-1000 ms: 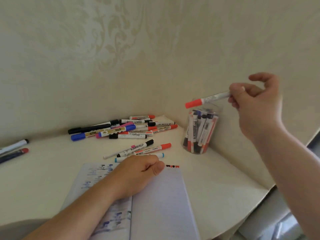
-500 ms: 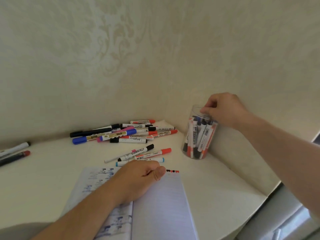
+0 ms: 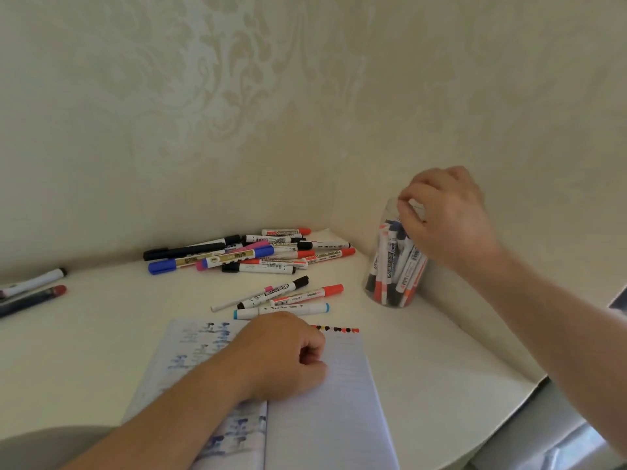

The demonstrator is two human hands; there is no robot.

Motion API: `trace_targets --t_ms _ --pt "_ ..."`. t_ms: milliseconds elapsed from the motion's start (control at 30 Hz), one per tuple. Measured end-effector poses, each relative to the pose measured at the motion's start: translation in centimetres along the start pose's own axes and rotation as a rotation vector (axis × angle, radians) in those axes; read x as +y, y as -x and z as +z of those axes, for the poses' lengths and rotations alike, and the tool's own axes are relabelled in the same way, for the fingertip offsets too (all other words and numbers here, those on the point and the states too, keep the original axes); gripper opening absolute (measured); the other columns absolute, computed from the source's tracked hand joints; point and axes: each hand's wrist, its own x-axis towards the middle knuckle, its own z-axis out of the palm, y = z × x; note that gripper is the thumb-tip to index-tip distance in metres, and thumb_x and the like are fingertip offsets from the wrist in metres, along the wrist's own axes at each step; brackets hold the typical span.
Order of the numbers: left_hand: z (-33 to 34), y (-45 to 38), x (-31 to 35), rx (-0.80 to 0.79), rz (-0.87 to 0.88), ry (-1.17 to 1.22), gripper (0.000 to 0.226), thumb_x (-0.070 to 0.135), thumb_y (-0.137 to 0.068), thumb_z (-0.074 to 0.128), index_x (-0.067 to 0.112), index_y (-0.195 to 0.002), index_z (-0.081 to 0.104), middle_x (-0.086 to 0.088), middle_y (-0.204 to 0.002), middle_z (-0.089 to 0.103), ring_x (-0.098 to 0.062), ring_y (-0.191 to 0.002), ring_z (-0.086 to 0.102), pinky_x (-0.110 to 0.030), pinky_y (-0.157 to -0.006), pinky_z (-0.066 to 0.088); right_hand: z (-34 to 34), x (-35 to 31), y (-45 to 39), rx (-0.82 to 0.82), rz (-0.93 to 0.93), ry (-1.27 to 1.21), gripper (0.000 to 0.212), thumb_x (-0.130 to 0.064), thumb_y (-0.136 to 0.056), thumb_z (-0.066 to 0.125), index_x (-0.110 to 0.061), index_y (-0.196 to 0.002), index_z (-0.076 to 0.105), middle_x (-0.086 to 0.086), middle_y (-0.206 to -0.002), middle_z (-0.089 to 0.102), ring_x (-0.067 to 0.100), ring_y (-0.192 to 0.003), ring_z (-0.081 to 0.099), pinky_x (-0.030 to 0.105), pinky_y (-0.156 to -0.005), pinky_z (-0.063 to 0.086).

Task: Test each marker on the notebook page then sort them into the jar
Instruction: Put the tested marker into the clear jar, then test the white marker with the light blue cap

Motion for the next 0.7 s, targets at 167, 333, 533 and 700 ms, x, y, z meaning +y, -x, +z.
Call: trace_targets --t_ms 167,333,533,700 --pt "0.3 -0.1 -0.4 0.028 0.025 0.035 0.025 0.043 -0.081 0.055 0.022 -0.070 0.049 0.006 -0.065 0.054 -0.011 -0.068 0.051 -0.030 -0.062 0.046 2.3 -8.9 3.1 -0.371 -0.265 -0.352 0.014 -0.034 -0.097 0.068 -0.023 -0.097 0.076 -0.006 -0.090 0.066 0.017 -0.090 0.058 0.036 -0.086 0.048" --pt "0.3 -0.2 -0.4 0.047 0.027 0.040 0.022 0.040 -0.078 0.056 0.021 -0.068 0.050 0.006 -0.065 0.054 -0.012 -0.065 0.050 -0.029 -0.055 0.038 7.0 -11.9 4.9 -0.719 -0.139 -0.467 0.027 -0.048 -0.096 0.070 -0.028 -0.113 0.077 -0.002 -0.099 0.057 0.011 -0.095 0.047 0.032 -0.082 0.041" --pt "0.2 -0.1 -0.4 0.027 -0.002 0.082 0.021 0.038 -0.079 0.059 0.022 -0.067 0.051 0.009 -0.065 0.053 -0.010 -0.062 0.050 -0.029 -0.055 0.040 8.0 -12.7 4.5 -0.845 -0.070 -0.404 0.034 -0.049 -0.093 0.071 -0.027 -0.119 0.072 -0.003 -0.106 0.046 0.014 -0.101 0.042 0.033 -0.085 0.040" --pt "-0.1 0.0 -0.5 0.184 -0.071 0.287 0.021 0.041 -0.091 0.065 0.028 -0.079 0.054 0.007 -0.072 0.059 -0.007 -0.061 0.049 -0.033 -0.061 0.044 5.3 -11.2 3.6 -0.663 0.074 -0.467 0.020 -0.043 -0.100 0.064 -0.024 -0.098 0.069 -0.009 -0.091 0.050 0.015 -0.091 0.048 0.032 -0.077 0.033"
